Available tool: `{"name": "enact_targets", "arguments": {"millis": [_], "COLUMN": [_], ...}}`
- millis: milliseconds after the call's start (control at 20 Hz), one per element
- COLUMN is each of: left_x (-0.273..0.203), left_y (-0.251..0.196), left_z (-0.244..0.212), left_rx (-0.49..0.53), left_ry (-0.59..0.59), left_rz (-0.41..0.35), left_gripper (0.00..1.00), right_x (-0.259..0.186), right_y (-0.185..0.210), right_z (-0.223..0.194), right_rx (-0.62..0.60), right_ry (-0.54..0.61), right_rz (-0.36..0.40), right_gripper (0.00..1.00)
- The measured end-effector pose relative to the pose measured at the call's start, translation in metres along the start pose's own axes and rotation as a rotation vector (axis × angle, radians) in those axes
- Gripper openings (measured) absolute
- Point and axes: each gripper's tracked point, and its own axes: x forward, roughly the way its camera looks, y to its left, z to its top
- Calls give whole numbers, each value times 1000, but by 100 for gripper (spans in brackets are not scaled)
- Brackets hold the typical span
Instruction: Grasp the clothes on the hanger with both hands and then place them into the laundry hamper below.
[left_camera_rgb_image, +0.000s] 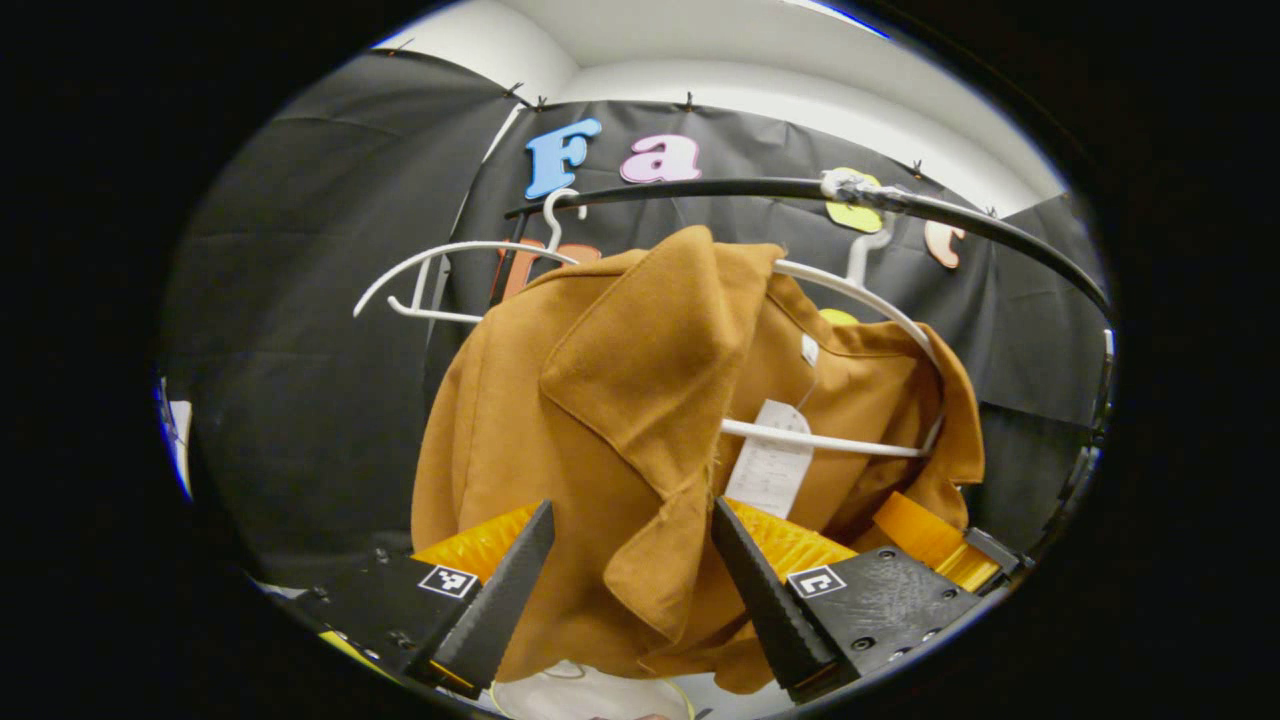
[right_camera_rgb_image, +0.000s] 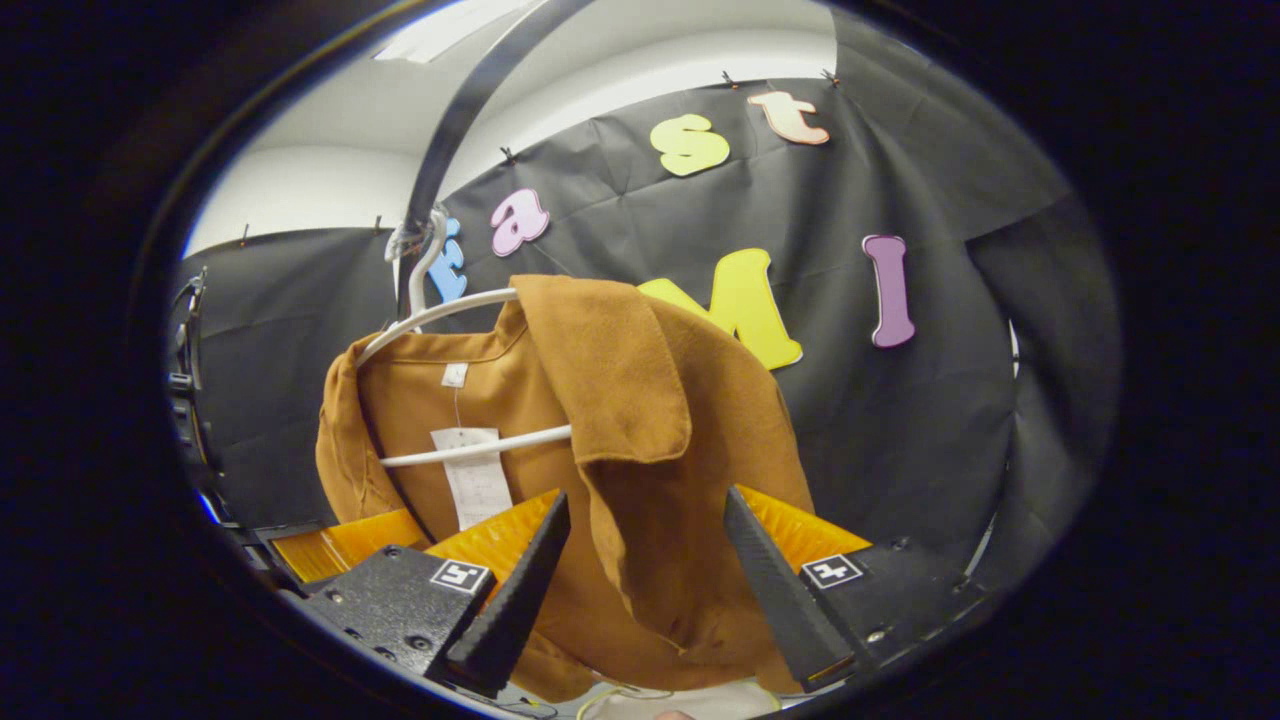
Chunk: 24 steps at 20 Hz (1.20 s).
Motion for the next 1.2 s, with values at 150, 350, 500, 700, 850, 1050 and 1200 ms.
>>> {"name": "enact_targets", "arguments": {"millis": [150,350,500,700,850,1050,1200], "left_x": [12,11,10,-3,-13,-25,-17], "left_y": [1,-2,7,11,22,49,58], "left_z": [2,13,22,26,41,83,97], "left_rx": [-7,-10,6,-14,-9,-41,-50], "left_ry": [22,1,-33,-33,-56,-126,-123], "left_rz": [24,11,18,-23,-38,-20,-40], "left_gripper": [100,60,10,11,3,11,2], "right_x": [12,13,8,-7,-18,-16,-15], "right_y": [2,-3,-22,-45,-59,-70,-71], "right_z": [3,3,9,25,44,70,78], "right_rx": [27,52,38,61,78,114,166], "right_ry": [9,22,-2,-70,-135,-169,-189], "right_rz": [1,4,-53,-127,-160,-190,-185], "right_gripper": [94,62,36,14,8,7,6]}}
